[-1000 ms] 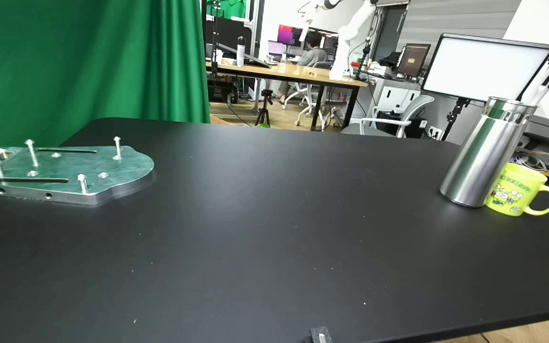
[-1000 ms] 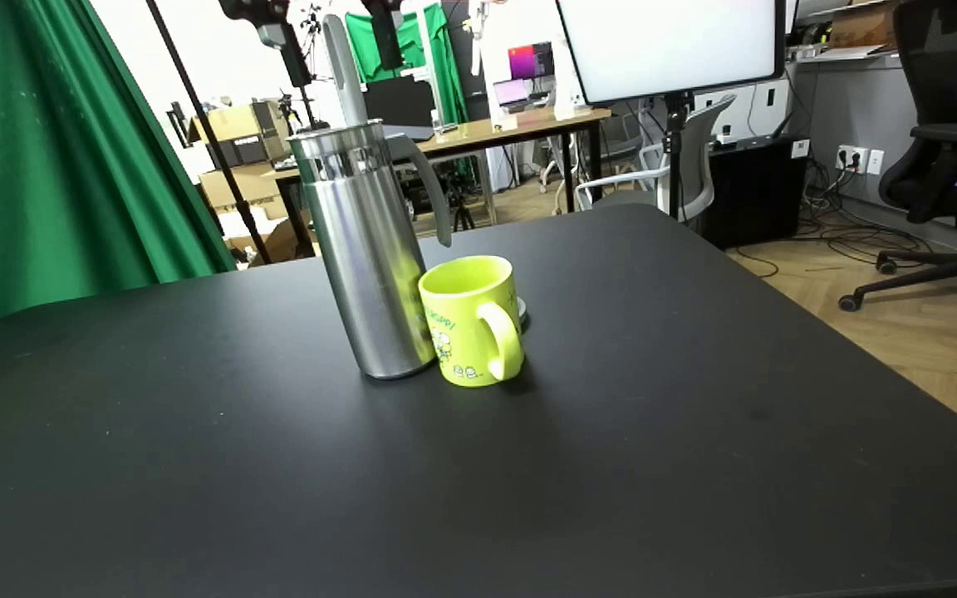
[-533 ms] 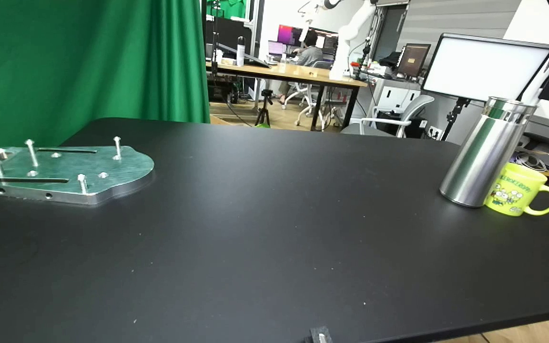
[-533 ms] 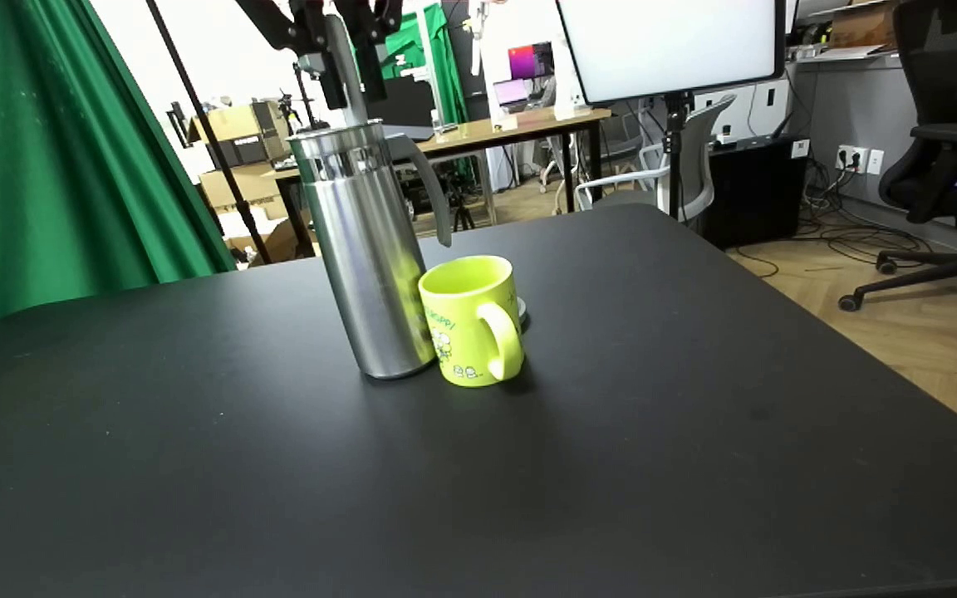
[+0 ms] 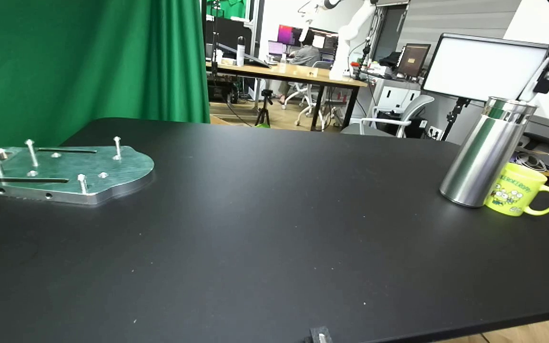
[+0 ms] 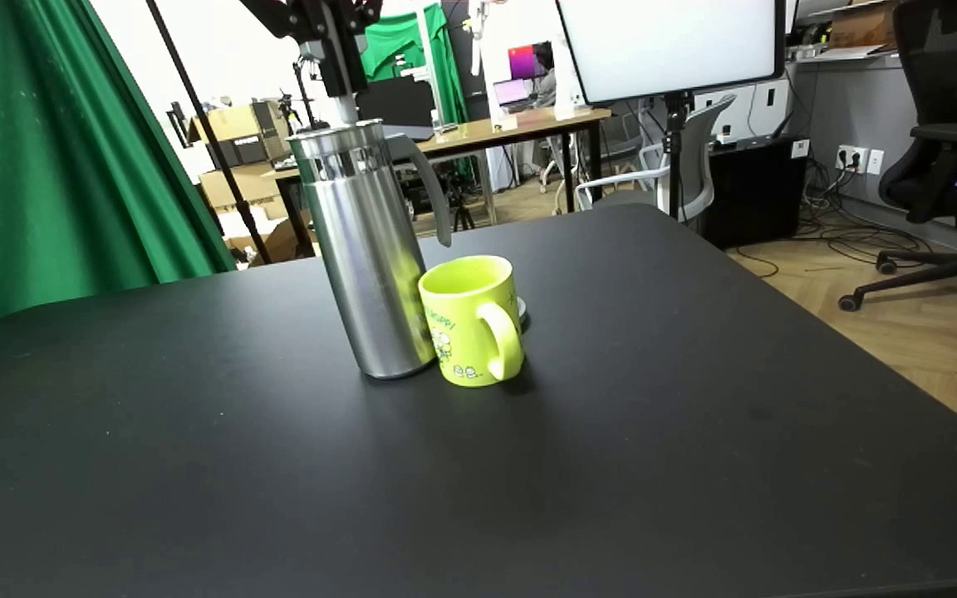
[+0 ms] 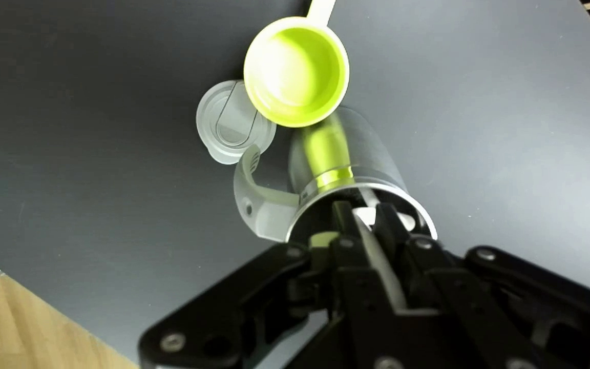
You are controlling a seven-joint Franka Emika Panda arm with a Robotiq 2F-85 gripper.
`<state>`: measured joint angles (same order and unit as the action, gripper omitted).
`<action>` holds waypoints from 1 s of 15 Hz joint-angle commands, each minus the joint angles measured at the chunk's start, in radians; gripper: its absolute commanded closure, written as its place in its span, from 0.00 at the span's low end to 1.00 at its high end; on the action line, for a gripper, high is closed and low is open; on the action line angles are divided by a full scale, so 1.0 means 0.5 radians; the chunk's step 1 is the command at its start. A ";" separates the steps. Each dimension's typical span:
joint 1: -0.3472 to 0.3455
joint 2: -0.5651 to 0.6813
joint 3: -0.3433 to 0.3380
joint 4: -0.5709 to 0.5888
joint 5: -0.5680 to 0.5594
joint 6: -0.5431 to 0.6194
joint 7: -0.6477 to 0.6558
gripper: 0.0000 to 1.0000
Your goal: Clean the bottle by moving the brush up and down.
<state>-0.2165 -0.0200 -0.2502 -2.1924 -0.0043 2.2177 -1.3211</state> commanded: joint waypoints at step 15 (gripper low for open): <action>0.055 -0.219 0.034 0.272 -0.230 -0.432 0.104 0.96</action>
<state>-0.1910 -0.1870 -0.2192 -2.0839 -0.1160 2.0037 -1.3080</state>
